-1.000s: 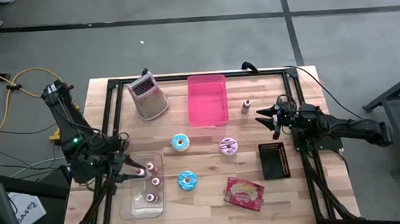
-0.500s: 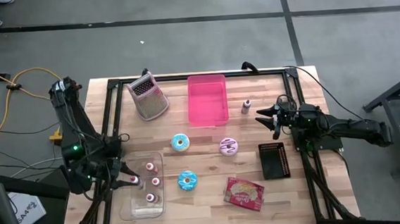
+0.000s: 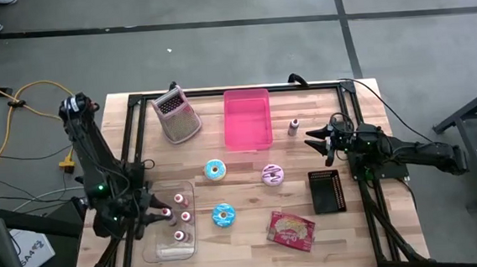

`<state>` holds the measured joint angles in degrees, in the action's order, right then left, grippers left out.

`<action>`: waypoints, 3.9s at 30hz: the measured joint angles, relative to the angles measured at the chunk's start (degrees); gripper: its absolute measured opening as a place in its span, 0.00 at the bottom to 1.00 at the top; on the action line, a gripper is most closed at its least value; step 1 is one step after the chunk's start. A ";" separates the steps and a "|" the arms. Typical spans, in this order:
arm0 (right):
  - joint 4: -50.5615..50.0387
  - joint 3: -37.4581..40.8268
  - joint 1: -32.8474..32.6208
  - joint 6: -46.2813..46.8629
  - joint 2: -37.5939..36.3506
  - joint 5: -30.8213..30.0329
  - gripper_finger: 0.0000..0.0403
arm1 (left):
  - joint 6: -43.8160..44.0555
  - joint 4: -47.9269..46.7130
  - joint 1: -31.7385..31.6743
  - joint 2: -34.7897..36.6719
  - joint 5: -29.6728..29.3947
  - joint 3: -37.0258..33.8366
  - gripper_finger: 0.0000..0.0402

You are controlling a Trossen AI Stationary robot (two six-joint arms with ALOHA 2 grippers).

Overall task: Pick & Place Food Item
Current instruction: Put the middle right red large food coloring bottle into the transparent bin, then put the red large food coloring bottle into the transparent bin

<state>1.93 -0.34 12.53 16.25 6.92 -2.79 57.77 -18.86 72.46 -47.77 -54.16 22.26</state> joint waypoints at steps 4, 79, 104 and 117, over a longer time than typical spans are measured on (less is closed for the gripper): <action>0.00 0.00 -0.02 -0.02 0.00 0.00 0.40 | 3.77 -0.08 -1.68 -3.65 0.23 0.00 0.30; 0.00 0.00 0.00 0.00 -0.02 0.00 0.40 | -18.92 14.54 -7.56 2.09 -4.69 0.07 0.38; 0.00 0.00 -0.02 0.00 0.00 0.00 0.40 | -49.01 36.88 -57.77 -4.34 38.60 0.09 0.38; 0.01 0.00 -0.01 -0.01 0.00 0.00 0.40 | -53.42 40.97 -68.45 -6.45 45.73 0.09 0.38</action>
<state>1.94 -0.34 12.53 16.24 6.92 -2.79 4.35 22.11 4.02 -54.22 -8.43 22.35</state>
